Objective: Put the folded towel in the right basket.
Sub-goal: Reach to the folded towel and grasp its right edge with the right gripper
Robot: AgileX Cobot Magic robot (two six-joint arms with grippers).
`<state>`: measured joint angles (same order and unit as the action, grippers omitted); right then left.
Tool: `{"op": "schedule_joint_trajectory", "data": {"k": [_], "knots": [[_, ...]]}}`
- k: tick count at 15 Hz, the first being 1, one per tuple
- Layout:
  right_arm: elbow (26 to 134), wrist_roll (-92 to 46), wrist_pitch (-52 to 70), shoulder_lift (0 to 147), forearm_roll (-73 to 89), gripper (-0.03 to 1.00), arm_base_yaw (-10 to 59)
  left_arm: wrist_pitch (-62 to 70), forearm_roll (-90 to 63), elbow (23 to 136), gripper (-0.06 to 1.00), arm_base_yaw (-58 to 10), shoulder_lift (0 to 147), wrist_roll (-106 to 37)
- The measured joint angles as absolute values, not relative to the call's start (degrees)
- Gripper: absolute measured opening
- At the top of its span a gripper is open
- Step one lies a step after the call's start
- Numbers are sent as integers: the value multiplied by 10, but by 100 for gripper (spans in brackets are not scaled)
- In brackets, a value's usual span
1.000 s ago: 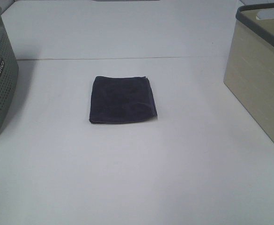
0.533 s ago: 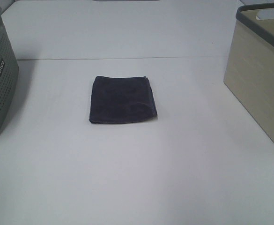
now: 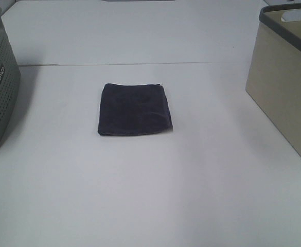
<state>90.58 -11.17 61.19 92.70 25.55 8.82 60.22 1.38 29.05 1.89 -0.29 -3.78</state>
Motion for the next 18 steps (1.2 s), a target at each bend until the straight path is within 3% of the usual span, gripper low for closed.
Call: {"op": "schedule_joint_trajectory", "data": {"k": [2, 8, 12, 18], "knots": [[961, -113, 579, 1077, 297, 97, 146, 602, 14, 290, 99, 19, -3, -38], [1156, -114, 598, 1340, 333, 97, 150, 602, 14, 290, 99, 19, -3, -38], [1212, -84, 602, 1419, 260, 96, 149, 602, 14, 290, 99, 19, -3, -38], [1214, -66, 593, 1463, 292, 96, 149, 602, 14, 290, 99, 19, -3, -38]]}}
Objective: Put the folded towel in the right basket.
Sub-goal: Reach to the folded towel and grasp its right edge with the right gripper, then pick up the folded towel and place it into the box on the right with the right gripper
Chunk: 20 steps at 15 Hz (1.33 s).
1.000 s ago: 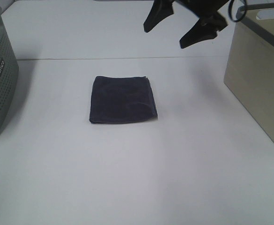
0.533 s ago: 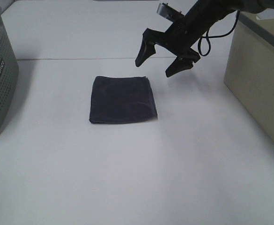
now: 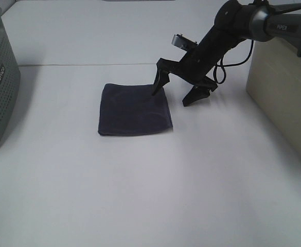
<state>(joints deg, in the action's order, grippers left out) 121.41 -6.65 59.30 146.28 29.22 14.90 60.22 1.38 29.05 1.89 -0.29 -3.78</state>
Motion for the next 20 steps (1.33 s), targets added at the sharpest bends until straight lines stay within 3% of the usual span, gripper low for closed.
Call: {"op": "schedule_joint_trajectory", "data": {"k": [3, 7, 8, 11, 12, 16, 20], "knots": [[1224, -41, 591, 1482, 337, 93, 150, 602, 14, 290, 99, 19, -3, -38], [1230, -34, 555, 1509, 409, 76, 193, 602, 14, 290, 99, 19, -3, -38], [1231, -33, 532, 1515, 414, 65, 213, 602, 14, 290, 99, 19, -3, -38], [1230, -27, 461, 1529, 411, 10, 257, 602, 14, 290, 99, 19, -3, -38], [1230, -25, 454, 1529, 407, 5, 263, 602, 14, 290, 99, 19, -3, -38], [1229, -36, 476, 1519, 393, 5, 265, 602, 14, 290, 99, 19, -3, -38], [1280, -66, 639, 1447, 350, 5, 239, 602, 14, 290, 99, 19, -3, -38]]}}
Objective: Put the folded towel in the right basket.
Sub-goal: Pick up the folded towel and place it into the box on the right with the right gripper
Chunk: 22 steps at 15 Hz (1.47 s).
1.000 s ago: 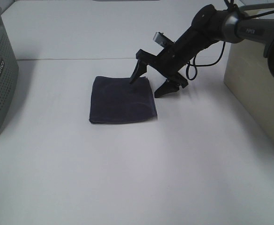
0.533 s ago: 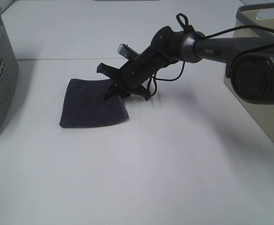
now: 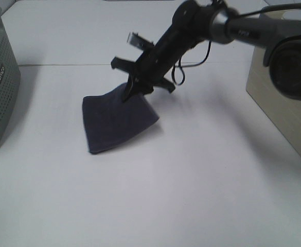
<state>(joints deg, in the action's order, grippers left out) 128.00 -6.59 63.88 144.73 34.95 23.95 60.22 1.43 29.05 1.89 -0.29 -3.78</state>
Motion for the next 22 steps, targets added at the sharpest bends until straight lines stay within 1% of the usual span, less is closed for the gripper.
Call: {"op": "schedule_joint_trajectory", "data": {"k": [1, 3, 6, 9, 11, 12, 13, 14, 17, 18, 19, 20, 21, 22], "knots": [[1303, -68, 670, 1413, 348, 5, 225, 602, 15, 290, 99, 19, -3, -38], [1333, -68, 686, 1358, 332, 5, 204, 602, 15, 290, 99, 19, -3, -38], [1336, -64, 691, 1258, 248, 5, 155, 602, 15, 290, 99, 19, -3, -38], [1265, -64, 692, 1133, 155, 5, 83, 602, 27, 290, 99, 19, -3, -38], [1199, -64, 695, 1064, 109, 5, 2, 602, 33, 290, 99, 19, -3, -38], [1175, -68, 696, 1043, 101, 5, -40, 602, 34, 290, 99, 19, -3, -38], [1154, -88, 696, 1031, 96, 5, -113, 602, 34, 290, 99, 19, -3, -38], [1150, -99, 696, 1034, 96, 5, -138, 602, 34, 290, 99, 19, -3, -38], [1149, -101, 698, 1050, 91, 5, -158, 602, 34, 290, 99, 19, -3, -38], [1149, -101, 698, 1061, 87, 8, -158, 602, 34, 290, 99, 19, -3, -38], [1149, -100, 699, 1071, 87, 18, -158, 602, 35, 290, 99, 19, -3, -38], [1149, -97, 699, 1080, 88, 41, -158, 602, 35, 290, 99, 19, -3, -38], [1149, -96, 699, 1085, 90, 67, -158, 602, 35, 290, 99, 19, -3, -38], [1148, -97, 699, 1086, 91, 84, -158, 602, 35, 290, 99, 19, -3, -38]]}}
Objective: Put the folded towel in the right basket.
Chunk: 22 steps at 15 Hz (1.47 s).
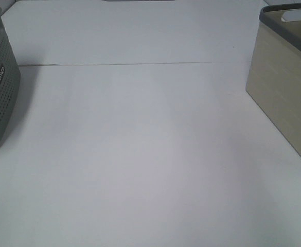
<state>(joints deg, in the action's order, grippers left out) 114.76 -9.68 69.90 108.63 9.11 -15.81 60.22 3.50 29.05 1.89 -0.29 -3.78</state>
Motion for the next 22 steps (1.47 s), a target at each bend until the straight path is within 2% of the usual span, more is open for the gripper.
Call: {"op": "schedule_joint_trajectory", "data": {"k": [1, 3, 5, 8, 11, 13, 14, 17, 19, 22], "knots": [[1148, -99, 699, 1086, 92, 92, -158, 602, 35, 290, 99, 19, -3, -38], [1148, -99, 699, 1086, 100, 96, -158, 602, 35, 290, 99, 19, -3, -38], [1148, -100, 699, 1086, 119, 97, -144, 602, 35, 290, 99, 19, -3, -38], [1144, -76, 699, 1060, 73, 97, -51, 602, 35, 290, 99, 19, -3, -38], [1066, -32, 695, 980, 36, 97, -9, 602, 35, 290, 99, 19, -3, -38], [930, -23, 694, 873, 36, 97, -6, 602, 35, 290, 99, 19, -3, -38], [763, -23, 689, 725, 36, 97, -5, 602, 35, 290, 99, 19, -3, -38], [566, -35, 656, 495, 33, 97, -5, 602, 35, 290, 99, 19, -3, -38], [472, -40, 649, 354, 17, 97, -5, 602, 35, 290, 99, 19, -3, -38], [392, -40, 647, 211, -3, 98, -5, 602, 35, 290, 99, 19, -3, -38]]}}
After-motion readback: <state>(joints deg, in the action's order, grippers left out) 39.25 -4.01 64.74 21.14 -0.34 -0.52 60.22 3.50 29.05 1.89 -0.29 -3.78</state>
